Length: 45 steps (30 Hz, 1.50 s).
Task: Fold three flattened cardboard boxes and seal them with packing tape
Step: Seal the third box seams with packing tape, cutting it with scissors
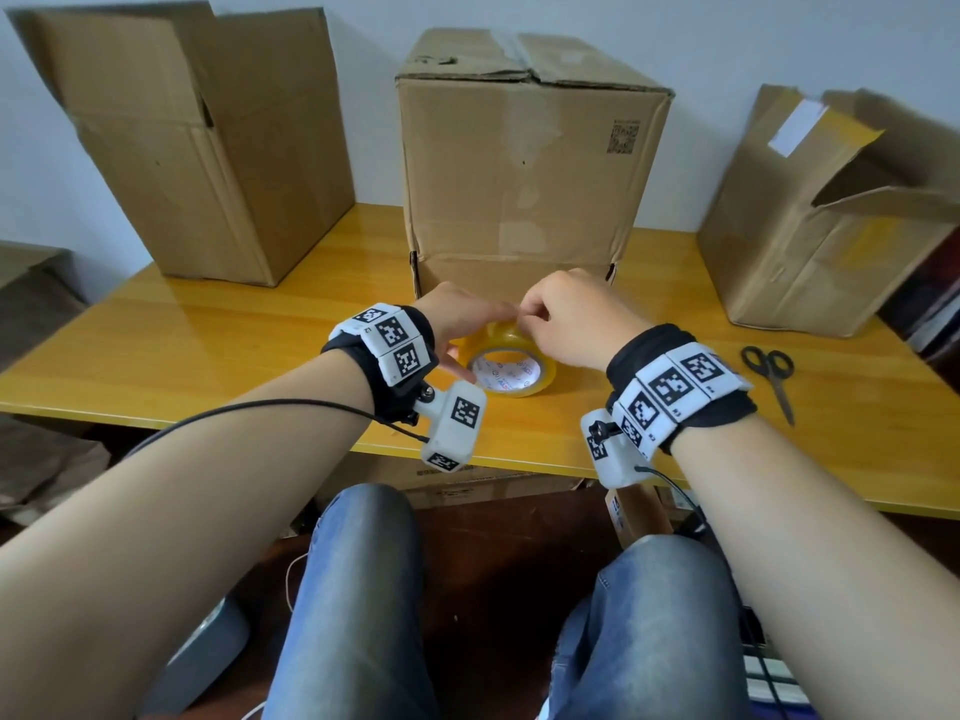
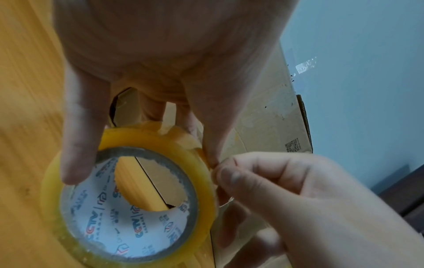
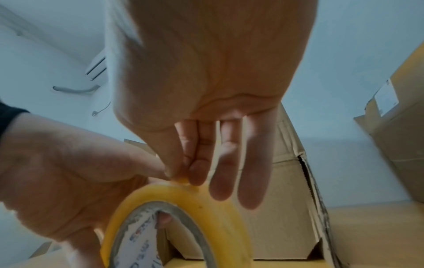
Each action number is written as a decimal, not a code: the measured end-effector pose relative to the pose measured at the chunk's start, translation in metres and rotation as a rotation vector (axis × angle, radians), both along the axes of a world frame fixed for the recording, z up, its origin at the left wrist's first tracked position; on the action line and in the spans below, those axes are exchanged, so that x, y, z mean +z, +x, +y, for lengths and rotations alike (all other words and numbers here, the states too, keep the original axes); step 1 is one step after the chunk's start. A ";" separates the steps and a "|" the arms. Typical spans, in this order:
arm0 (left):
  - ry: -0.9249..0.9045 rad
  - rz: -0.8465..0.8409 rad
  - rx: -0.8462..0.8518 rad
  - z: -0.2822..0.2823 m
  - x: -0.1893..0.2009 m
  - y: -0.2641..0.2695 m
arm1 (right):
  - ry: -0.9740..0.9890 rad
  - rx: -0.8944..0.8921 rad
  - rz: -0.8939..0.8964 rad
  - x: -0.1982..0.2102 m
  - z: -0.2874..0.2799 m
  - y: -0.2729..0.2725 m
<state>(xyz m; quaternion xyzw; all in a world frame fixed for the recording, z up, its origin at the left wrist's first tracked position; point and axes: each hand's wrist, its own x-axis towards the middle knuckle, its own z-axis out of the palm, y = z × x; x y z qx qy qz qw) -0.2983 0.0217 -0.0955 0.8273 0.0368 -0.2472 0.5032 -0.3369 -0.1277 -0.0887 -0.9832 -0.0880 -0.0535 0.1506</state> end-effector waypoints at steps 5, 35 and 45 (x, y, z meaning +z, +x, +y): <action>0.015 0.002 -0.002 0.001 -0.001 0.003 | 0.066 0.002 0.046 0.004 -0.001 -0.002; 0.000 -0.021 -0.103 -0.001 -0.003 0.013 | 0.231 0.111 0.181 -0.013 -0.008 -0.005; 0.004 -0.011 -0.068 0.001 -0.010 0.019 | 0.258 0.172 0.229 -0.014 -0.014 -0.007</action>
